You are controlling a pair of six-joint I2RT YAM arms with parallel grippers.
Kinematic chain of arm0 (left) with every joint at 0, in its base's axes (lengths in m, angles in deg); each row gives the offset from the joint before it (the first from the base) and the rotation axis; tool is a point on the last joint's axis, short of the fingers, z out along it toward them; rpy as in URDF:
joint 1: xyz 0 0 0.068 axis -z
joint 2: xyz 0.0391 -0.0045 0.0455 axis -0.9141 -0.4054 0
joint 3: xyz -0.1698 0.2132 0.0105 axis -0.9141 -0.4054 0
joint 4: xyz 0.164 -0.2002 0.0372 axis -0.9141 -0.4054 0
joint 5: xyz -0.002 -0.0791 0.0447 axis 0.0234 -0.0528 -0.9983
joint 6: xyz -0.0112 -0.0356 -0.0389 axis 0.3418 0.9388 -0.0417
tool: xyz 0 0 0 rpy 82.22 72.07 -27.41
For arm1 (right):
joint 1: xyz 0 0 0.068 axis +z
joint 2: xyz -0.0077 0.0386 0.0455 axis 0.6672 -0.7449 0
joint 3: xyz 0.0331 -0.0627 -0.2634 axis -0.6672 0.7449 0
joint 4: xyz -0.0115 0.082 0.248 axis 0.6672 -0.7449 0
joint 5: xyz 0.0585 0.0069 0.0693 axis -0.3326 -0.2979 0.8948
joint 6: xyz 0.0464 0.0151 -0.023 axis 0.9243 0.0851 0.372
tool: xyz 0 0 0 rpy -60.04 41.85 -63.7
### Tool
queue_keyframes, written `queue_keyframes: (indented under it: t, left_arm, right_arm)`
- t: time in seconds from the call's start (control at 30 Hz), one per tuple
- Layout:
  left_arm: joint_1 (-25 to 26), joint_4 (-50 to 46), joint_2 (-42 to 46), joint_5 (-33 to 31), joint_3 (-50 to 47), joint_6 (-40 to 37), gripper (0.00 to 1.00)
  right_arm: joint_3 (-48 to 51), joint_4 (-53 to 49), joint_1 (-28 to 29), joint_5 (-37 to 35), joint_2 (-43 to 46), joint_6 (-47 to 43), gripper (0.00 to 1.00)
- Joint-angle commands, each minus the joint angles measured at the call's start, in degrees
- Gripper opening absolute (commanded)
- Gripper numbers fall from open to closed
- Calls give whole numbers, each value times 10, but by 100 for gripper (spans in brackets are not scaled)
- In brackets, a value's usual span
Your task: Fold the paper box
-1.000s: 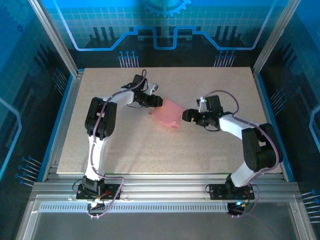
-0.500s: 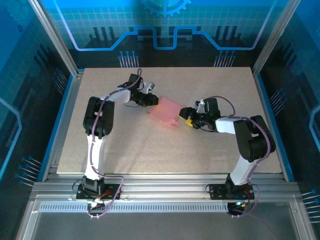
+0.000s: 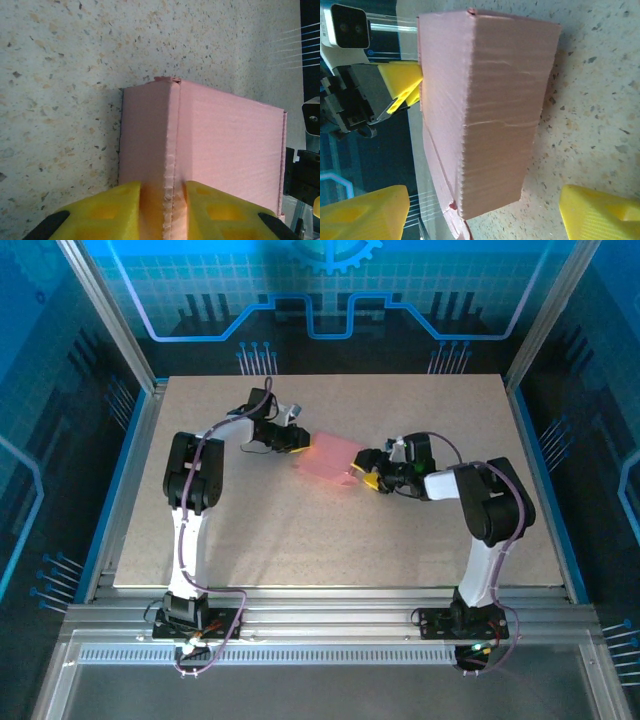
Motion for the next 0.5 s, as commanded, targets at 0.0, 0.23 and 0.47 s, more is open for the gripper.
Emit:
queue_keyframes:
  t: [0.0, 0.23, 0.47]
  left_arm:
    - [-9, -10, -23, -1, -1, 4, 27]
    - [-16, 1, -34, 8, -2, 29, 20]
    - [-28, 4, -40, 8, -6, 36, 18]
  right_arm:
    - [-44, 31, 10, 33, -38, 3, 79]
    - [-87, 10, 18, 38, -64, 12, 78]
    - [-86, -87, 19, -41, -14, -13, 78]
